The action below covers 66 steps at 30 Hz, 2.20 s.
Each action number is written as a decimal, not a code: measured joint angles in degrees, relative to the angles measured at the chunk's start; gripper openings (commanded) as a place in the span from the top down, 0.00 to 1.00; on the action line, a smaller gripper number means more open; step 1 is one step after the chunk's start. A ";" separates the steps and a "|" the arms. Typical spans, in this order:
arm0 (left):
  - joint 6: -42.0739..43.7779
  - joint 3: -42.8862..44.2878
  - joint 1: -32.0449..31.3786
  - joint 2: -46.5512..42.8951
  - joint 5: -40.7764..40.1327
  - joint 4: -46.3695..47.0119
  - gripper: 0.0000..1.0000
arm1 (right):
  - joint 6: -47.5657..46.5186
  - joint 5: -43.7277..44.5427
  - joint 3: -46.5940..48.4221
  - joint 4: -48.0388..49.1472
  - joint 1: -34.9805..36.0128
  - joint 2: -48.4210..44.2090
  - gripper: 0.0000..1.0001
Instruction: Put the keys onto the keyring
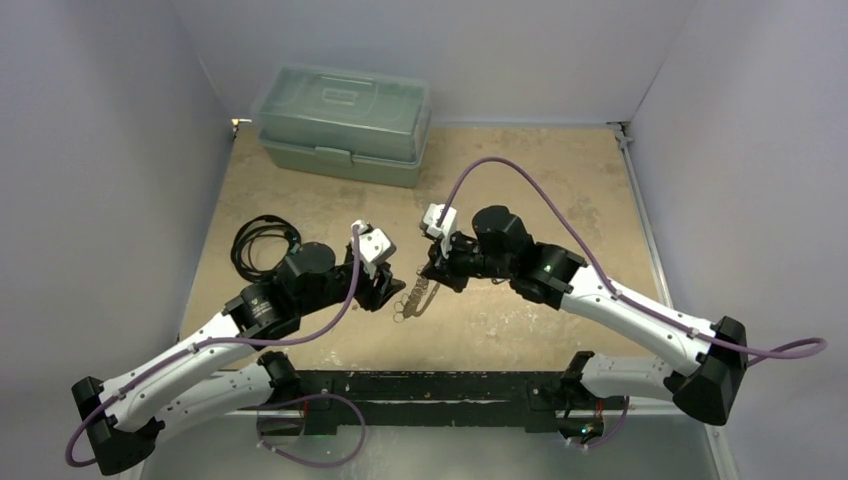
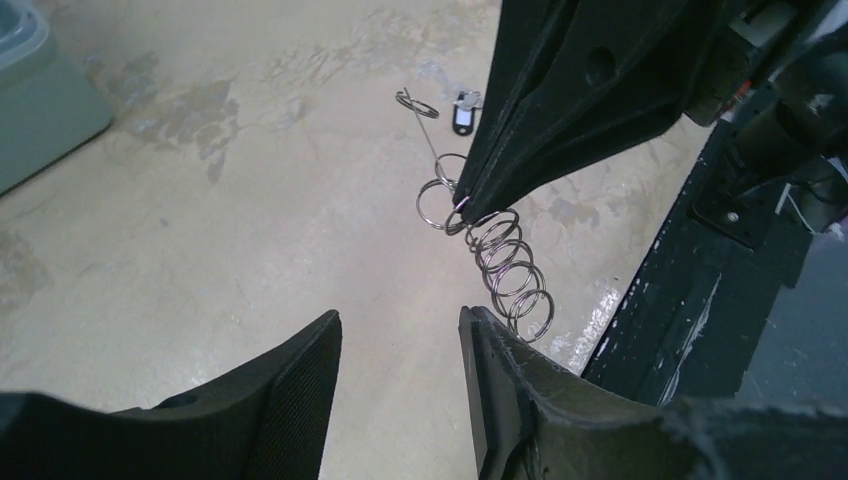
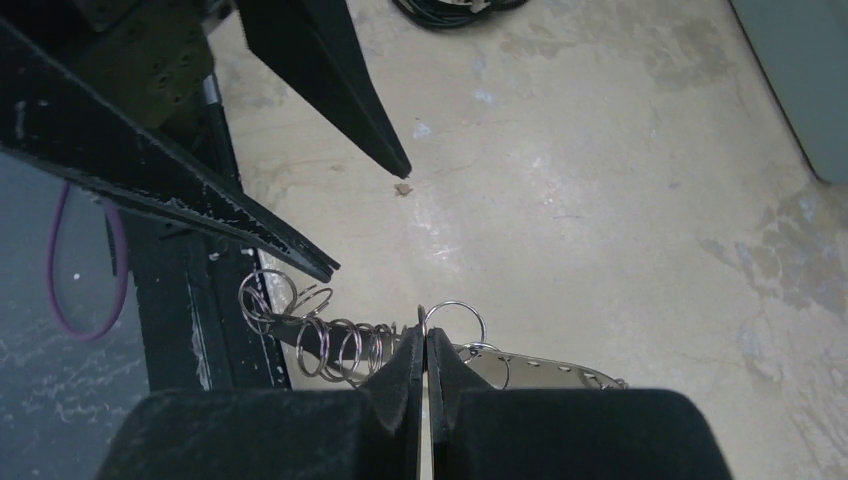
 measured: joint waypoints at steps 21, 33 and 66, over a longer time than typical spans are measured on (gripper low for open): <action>6.27 -4.94 0.00 -3.63 16.37 9.70 0.74 | -9.18 -7.19 -4.61 6.99 4.63 -6.60 1.00; 6.25 -5.92 0.00 -4.31 18.01 9.84 0.83 | -10.05 -7.41 -4.61 8.09 5.97 -6.60 1.00; 7.32 -7.08 0.00 -8.70 17.62 10.62 0.67 | -11.26 -9.07 -5.46 9.92 6.45 -7.48 1.00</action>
